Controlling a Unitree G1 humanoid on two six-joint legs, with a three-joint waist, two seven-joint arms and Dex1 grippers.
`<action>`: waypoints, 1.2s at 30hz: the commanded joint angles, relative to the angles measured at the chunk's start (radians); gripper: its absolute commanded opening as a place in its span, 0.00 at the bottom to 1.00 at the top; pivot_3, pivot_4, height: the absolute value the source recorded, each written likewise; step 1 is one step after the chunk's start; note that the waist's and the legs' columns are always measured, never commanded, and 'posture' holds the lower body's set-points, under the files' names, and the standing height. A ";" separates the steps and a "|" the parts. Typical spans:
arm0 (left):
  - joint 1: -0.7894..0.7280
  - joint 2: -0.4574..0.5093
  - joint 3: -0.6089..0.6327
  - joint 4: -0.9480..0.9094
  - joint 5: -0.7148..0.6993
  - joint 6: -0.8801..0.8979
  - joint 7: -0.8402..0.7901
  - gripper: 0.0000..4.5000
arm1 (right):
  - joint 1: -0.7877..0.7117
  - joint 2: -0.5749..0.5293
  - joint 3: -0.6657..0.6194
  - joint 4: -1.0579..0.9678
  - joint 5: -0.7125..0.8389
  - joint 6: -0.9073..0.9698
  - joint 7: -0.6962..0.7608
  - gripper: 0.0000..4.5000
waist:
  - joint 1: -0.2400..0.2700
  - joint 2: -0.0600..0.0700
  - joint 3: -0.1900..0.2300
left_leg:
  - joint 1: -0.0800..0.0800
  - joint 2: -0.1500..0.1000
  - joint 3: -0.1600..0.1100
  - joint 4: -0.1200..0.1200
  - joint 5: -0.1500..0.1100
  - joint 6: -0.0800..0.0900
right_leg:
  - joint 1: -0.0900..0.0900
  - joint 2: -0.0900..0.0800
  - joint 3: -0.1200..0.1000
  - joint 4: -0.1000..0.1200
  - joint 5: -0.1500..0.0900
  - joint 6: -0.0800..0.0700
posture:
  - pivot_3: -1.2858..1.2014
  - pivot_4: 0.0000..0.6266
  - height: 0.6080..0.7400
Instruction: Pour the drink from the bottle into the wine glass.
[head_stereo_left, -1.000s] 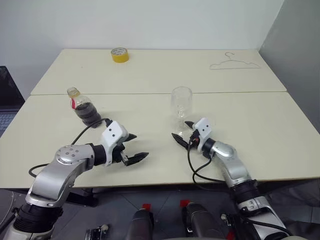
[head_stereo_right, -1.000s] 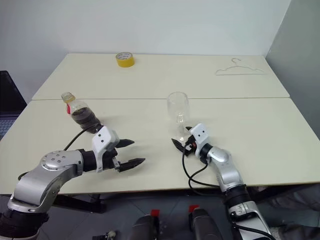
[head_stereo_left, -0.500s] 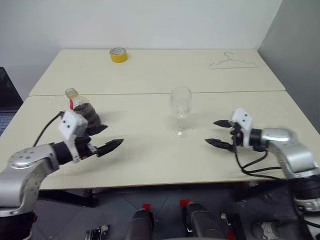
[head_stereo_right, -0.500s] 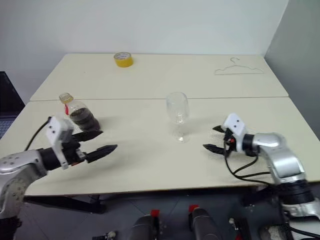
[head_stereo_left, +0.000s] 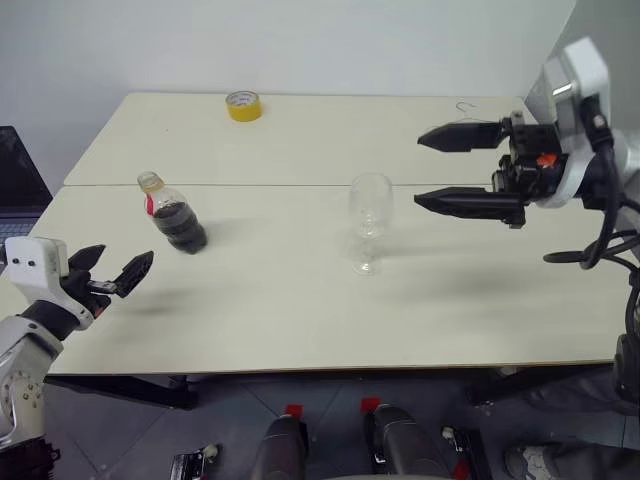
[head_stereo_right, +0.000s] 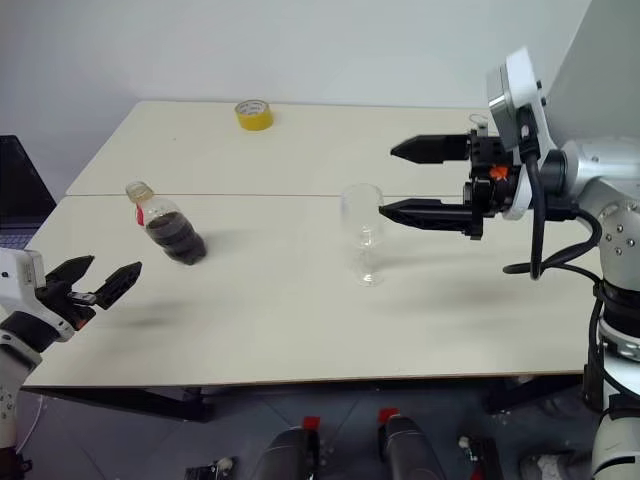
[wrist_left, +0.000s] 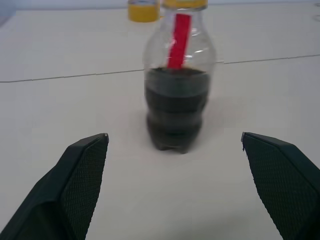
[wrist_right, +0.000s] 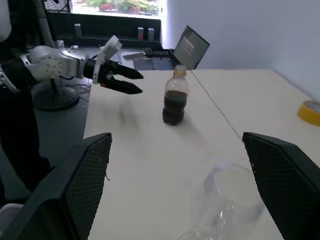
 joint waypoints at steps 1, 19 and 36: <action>-0.077 -0.004 -0.071 0.059 0.067 -0.069 0.048 1.00 | -0.030 0.004 0.019 -0.023 0.012 -0.022 0.020 0.99 | 0.006 -0.001 0.000 | -0.001 0.000 -0.001 0.000 0.000 0.000 | 0.000 0.000 -0.001 -0.001 0.002 0.003 | 0.52 0.24 1.00; -0.352 0.001 -0.286 0.441 0.240 -0.271 0.054 1.00 | -0.009 -0.010 0.166 -0.068 -0.093 -0.086 0.058 0.99 | 0.015 -0.001 0.000 | -0.001 0.000 -0.001 0.000 0.000 0.000 | -0.001 0.001 -0.002 0.001 0.002 0.003 | 0.52 0.24 1.00; -0.555 -0.060 -0.333 0.700 0.245 -0.402 0.037 1.00 | -0.014 -0.006 0.194 -0.085 -0.108 -0.083 0.051 0.99 | 0.016 -0.001 0.000 | -0.002 -0.001 -0.002 0.001 0.000 0.000 | -0.001 0.002 -0.004 0.002 0.002 0.004 | 0.52 0.24 1.00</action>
